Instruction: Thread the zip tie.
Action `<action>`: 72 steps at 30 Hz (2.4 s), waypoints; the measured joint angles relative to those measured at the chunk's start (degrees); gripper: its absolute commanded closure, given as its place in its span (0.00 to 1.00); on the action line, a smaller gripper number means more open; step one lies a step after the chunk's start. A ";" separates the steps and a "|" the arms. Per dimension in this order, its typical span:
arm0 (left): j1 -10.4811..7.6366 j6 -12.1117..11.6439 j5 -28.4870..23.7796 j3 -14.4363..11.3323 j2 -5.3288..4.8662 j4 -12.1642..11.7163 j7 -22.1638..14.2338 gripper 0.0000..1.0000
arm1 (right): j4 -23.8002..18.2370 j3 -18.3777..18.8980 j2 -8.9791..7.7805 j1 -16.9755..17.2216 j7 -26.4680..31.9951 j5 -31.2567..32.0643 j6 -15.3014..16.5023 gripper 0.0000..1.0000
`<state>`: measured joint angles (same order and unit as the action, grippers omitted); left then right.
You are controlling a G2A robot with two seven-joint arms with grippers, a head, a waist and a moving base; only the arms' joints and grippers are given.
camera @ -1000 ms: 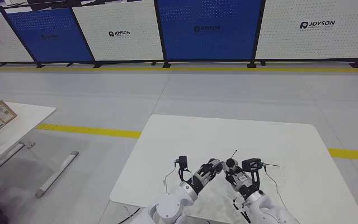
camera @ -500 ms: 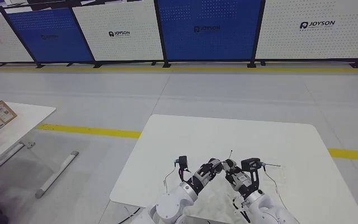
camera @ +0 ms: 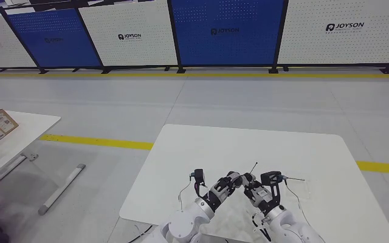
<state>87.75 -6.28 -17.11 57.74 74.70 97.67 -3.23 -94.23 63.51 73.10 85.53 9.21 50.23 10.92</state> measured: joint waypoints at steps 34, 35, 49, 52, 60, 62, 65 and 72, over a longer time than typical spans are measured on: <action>-0.13 1.25 1.51 -0.69 -0.01 -0.48 0.68 1.00 | -2.97 0.69 -0.27 1.89 -0.66 1.53 -1.14 0.90; -0.13 1.29 1.54 -0.70 -0.01 -0.47 0.69 1.00 | -2.96 0.68 -0.26 1.87 -0.66 1.54 -1.16 0.97; 0.17 -0.37 0.71 -0.54 -0.05 -0.18 0.20 1.00 | -1.97 0.03 -0.10 1.39 -1.06 1.44 -1.26 1.00; 0.33 -1.26 0.53 -0.54 -0.07 -0.19 -0.21 1.00 | -1.61 -0.20 -0.05 1.05 -0.79 1.20 -1.03 1.00; 0.60 -2.85 0.02 -0.37 -0.13 0.04 -0.86 1.00 | -1.18 -0.43 0.00 0.68 -0.49 1.08 -0.67 1.00; 0.62 -2.94 0.00 -0.37 -0.14 0.08 -0.94 1.00 | -1.10 -0.40 -0.01 0.67 -0.44 1.01 -0.59 1.00; 0.54 -2.55 0.25 -0.42 -0.15 0.04 -0.89 1.00 | -1.03 -0.07 -0.04 0.78 -0.46 0.30 -0.32 1.00; 0.22 -1.17 0.57 -0.41 -0.13 -0.21 -0.03 1.00 | -0.99 1.33 -0.36 1.82 0.14 -0.01 0.01 0.76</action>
<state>87.97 -7.45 -16.54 57.33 74.57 97.47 -3.26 -95.22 64.84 72.73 87.35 9.35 50.22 10.92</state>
